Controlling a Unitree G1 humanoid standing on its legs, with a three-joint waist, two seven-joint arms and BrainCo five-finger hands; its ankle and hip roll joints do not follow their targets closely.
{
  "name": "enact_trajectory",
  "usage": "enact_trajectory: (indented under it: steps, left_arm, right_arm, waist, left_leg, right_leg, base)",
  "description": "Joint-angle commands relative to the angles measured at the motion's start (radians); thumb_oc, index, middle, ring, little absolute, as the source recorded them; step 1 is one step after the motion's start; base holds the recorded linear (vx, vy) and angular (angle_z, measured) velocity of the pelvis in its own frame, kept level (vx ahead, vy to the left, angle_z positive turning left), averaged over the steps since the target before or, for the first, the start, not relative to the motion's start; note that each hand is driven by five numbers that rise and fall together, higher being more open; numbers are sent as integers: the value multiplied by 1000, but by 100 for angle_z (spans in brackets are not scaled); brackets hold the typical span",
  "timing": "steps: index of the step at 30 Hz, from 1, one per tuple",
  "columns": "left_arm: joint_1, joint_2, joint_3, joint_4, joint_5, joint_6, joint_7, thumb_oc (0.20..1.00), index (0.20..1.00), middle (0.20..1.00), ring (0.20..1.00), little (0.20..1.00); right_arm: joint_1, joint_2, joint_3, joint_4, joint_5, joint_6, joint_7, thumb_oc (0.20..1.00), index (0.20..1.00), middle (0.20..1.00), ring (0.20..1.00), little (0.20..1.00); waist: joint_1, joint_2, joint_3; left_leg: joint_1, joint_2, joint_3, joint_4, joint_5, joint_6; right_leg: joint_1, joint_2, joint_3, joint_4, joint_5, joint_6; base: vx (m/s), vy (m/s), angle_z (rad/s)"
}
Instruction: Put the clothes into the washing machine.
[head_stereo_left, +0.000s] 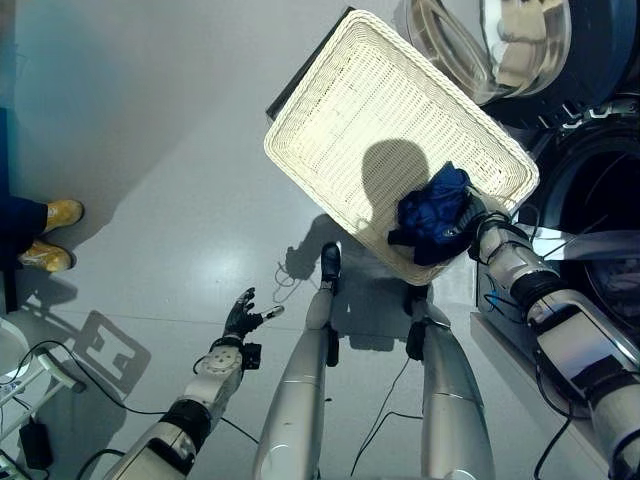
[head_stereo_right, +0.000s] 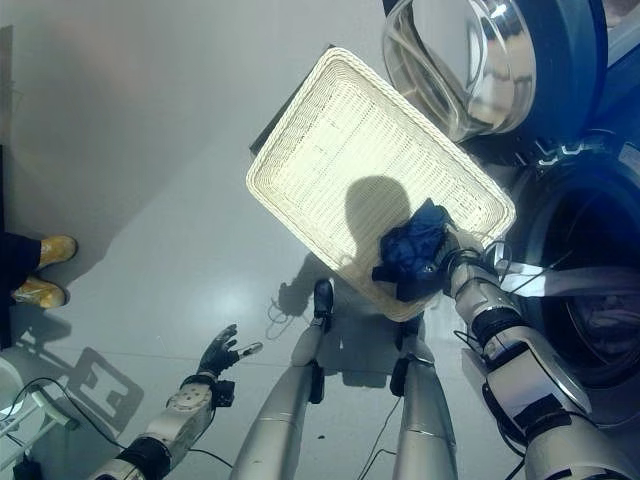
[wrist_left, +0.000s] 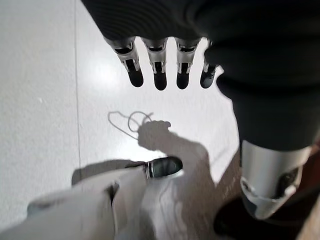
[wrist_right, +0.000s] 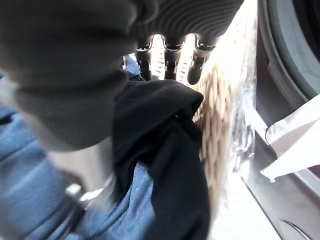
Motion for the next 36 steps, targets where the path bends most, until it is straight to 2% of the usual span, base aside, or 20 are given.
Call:
enact_trajectory:
  steps: [1,3,7,10,11,16,18,22,23,26,27,28,31,36]
  left_arm:
    - [-41,-19,-12,-1,24,22,12,1000,1000,1000,1000,1000]
    - [-47,-5,-10,-7,14,41,10,1000,1000,1000,1000,1000]
    - [-41,6,12,-14,4,58,7,1000,1000,1000,1000,1000]
    - [-33,15,24,-21,-3,67,12,1000,1000,1000,1000,1000]
    - [-26,21,36,-17,-5,63,10,1000,1000,1000,1000,1000]
    - [-16,23,56,-16,3,60,19,1000,1000,1000,1000,1000]
    - [-6,34,68,-25,11,59,25,1000,1000,1000,1000,1000]
    - [-4,36,70,-25,12,58,25,1000,1000,1000,1000,1000]
    - [7,45,92,-21,18,60,25,1000,1000,1000,1000,1000]
    - [8,42,101,-10,17,58,23,1000,1000,1000,1000,1000]
    - [8,39,102,-7,17,57,24,1000,1000,1000,1000,1000]
    - [11,29,101,2,19,51,29,1000,1000,1000,1000,1000]
    - [16,15,98,15,21,39,32,1000,1000,1000,1000,1000]
    - [22,-27,95,49,18,17,47,1000,1000,1000,1000,1000]
  right_arm:
    - [69,44,73,106,85,-10,280,200,200,200,200,200]
    - [69,53,69,70,186,-43,362,200,200,200,200,200]
    - [81,46,72,2,210,-82,397,200,200,200,200,200]
    - [95,28,78,-59,246,-81,380,200,200,200,200,200]
    - [101,20,76,-94,234,-61,368,200,200,200,200,200]
    - [113,-3,81,-138,215,-54,331,200,200,200,200,200]
    - [118,-30,70,-189,300,-52,325,200,200,200,200,200]
    - [120,-34,64,-203,324,-51,321,200,200,200,200,200]
    - [149,-54,12,-293,493,-44,298,200,200,200,200,200]
    - [172,-53,-28,-307,625,-60,274,200,200,200,200,200]
    - [176,-51,-39,-309,673,-64,264,200,200,200,200,200]
    - [197,-37,-98,-312,848,-76,261,200,200,200,200,200]
    - [220,-17,-151,-308,986,-88,255,200,200,200,200,200]
    - [288,58,-287,-294,1351,-70,304,200,200,200,200,200]
  waist:
    - [63,72,8]
    - [60,64,8]
    - [55,50,8]
    - [48,39,8]
    - [43,30,8]
    - [36,18,8]
    - [32,8,8]
    - [30,6,8]
    - [14,-10,8]
    - [5,-14,8]
    - [2,-14,8]
    - [-8,-11,8]
    - [-17,-6,8]
    - [-46,13,8]
  left_leg:
    - [-26,-119,83,72,-104,24]
    - [-23,-119,80,82,-106,21]
    - [-20,-116,79,86,-104,20]
    - [-19,-112,81,89,-105,20]
    - [-16,-109,81,91,-107,19]
    - [-11,-101,84,89,-108,19]
    - [-9,-93,88,92,-111,18]
    - [-8,-92,89,92,-112,17]
    - [4,-84,95,96,-118,14]
    - [13,-80,101,95,-120,12]
    - [15,-79,104,94,-120,11]
    - [24,-78,111,95,-124,10]
    - [31,-78,117,98,-129,9]
    - [53,-81,135,105,-143,8]
  right_leg:
    - [9,30,-33,-147,74,48]
    - [9,36,-27,-134,69,44]
    - [10,44,-20,-128,66,41]
    - [10,51,-16,-127,67,40]
    - [11,57,-13,-124,65,38]
    - [13,64,-10,-121,65,36]
    - [15,68,-9,-115,62,35]
    - [15,69,-9,-114,61,35]
    - [20,80,-2,-108,59,33]
    - [25,84,3,-109,59,32]
    - [25,84,4,-110,60,32]
    - [30,86,10,-113,58,31]
    - [33,86,17,-111,54,30]
    - [41,85,39,-110,45,26]
  base:
    - [15,-57,4]
    - [14,-47,4]
    - [-6,-41,7]
    - [-22,-67,9]
    - [-23,-48,8]
    - [-26,-58,13]
    - [-37,-82,5]
    - [-23,-38,-1]
    - [-63,-84,-4]
    - [-51,-43,-13]
    - [-55,-5,-22]
    - [-40,4,-14]
    - [-35,36,-12]
    - [-26,62,-18]
